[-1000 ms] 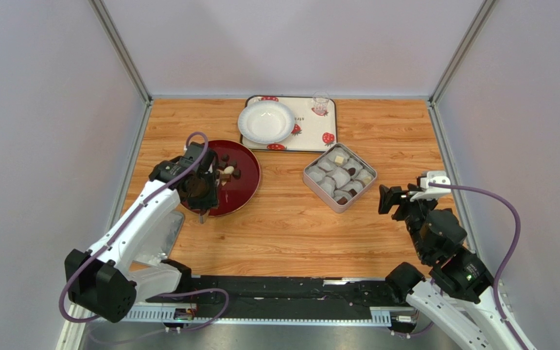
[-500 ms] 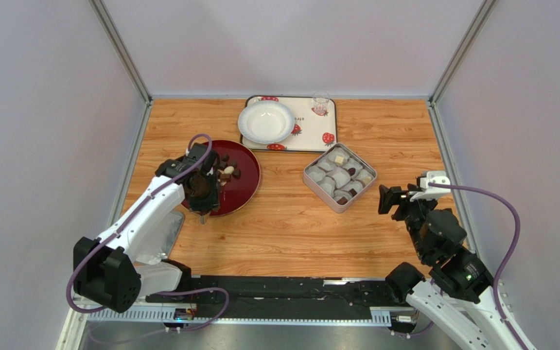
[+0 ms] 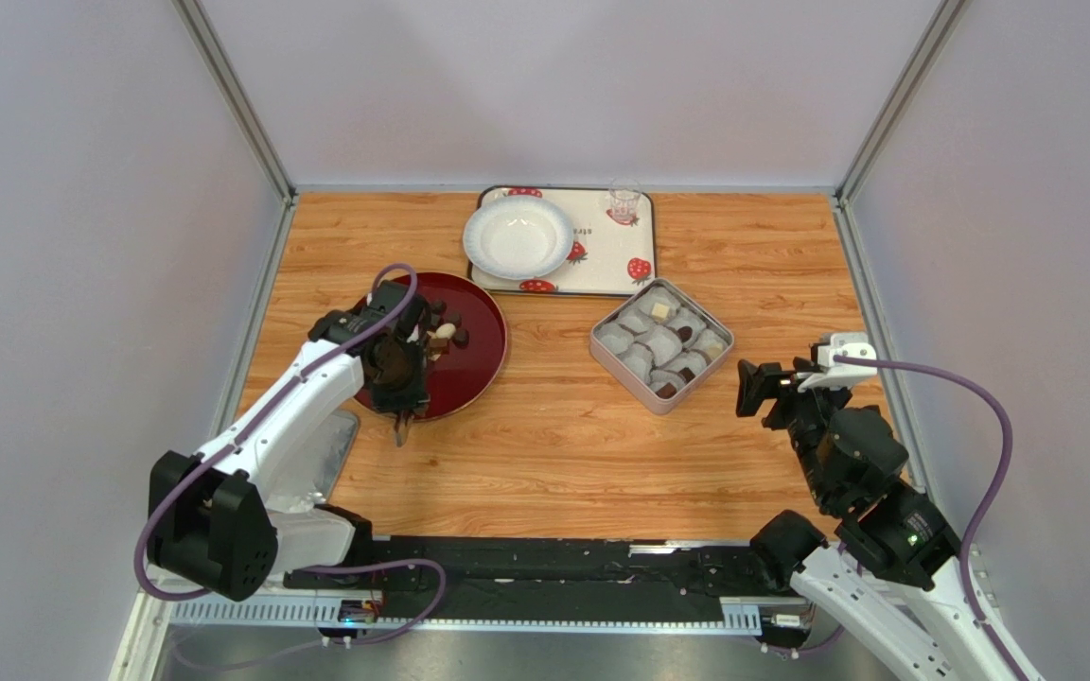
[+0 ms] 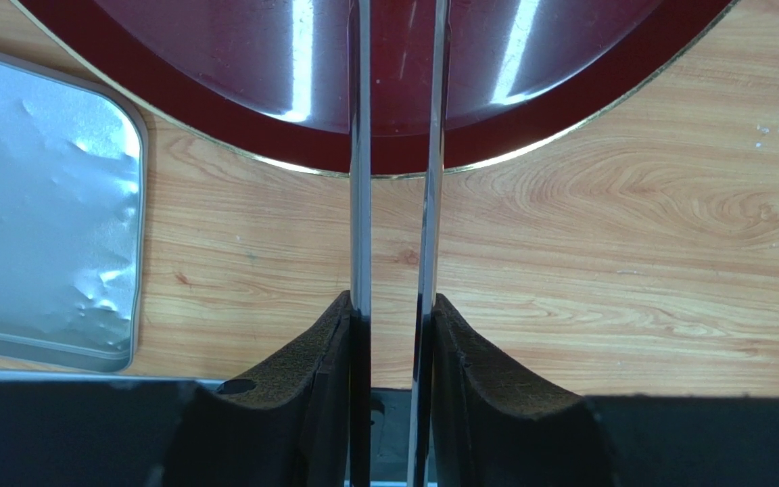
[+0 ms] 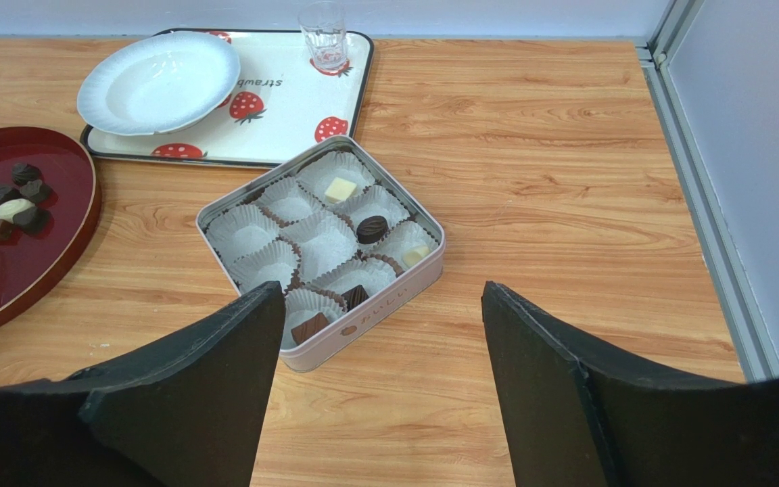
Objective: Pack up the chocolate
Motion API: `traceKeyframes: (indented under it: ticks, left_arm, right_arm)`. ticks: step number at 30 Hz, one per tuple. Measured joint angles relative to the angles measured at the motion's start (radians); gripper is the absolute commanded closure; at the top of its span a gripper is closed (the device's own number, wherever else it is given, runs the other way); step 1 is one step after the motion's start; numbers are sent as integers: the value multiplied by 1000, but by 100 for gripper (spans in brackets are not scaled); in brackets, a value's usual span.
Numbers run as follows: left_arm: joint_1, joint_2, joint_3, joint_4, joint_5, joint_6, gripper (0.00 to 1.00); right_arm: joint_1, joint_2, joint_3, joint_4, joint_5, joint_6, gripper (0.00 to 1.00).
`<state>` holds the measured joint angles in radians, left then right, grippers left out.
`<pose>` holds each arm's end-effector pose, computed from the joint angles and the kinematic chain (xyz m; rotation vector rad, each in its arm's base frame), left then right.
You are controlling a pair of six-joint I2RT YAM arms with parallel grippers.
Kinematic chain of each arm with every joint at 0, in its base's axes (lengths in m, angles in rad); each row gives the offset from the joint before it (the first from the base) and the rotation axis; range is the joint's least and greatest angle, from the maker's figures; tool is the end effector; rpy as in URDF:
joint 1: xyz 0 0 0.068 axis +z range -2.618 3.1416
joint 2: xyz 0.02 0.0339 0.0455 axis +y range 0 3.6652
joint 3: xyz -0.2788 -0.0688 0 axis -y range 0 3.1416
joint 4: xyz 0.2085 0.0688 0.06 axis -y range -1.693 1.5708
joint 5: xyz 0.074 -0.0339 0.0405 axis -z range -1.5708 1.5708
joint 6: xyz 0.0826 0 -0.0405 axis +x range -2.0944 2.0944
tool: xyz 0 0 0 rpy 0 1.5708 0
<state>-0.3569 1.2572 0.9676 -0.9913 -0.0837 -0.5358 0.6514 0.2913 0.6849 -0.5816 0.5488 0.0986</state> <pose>0.1857 -0.0619 0.2269 -0.2713 2.8305 -0.0718 0.0774 0.0048 0.3019 -0.0822 1.7295 0.0695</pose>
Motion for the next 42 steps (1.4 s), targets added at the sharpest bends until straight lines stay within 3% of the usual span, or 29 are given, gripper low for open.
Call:
traceKeyframes:
  ticks: [15, 22, 42]
  left_arm:
    - [-4, -90, 43, -31, 87, 31, 68]
    - [-90, -79, 117, -11, 126, 49, 68]
    - [-436, 400, 622, 123, 212, 124, 68]
  right_arm:
    - [0, 0, 0, 3, 0, 0, 25]
    - [0, 0, 0, 3, 0, -2, 25]
    - [0, 0, 0, 3, 1, -3, 25]
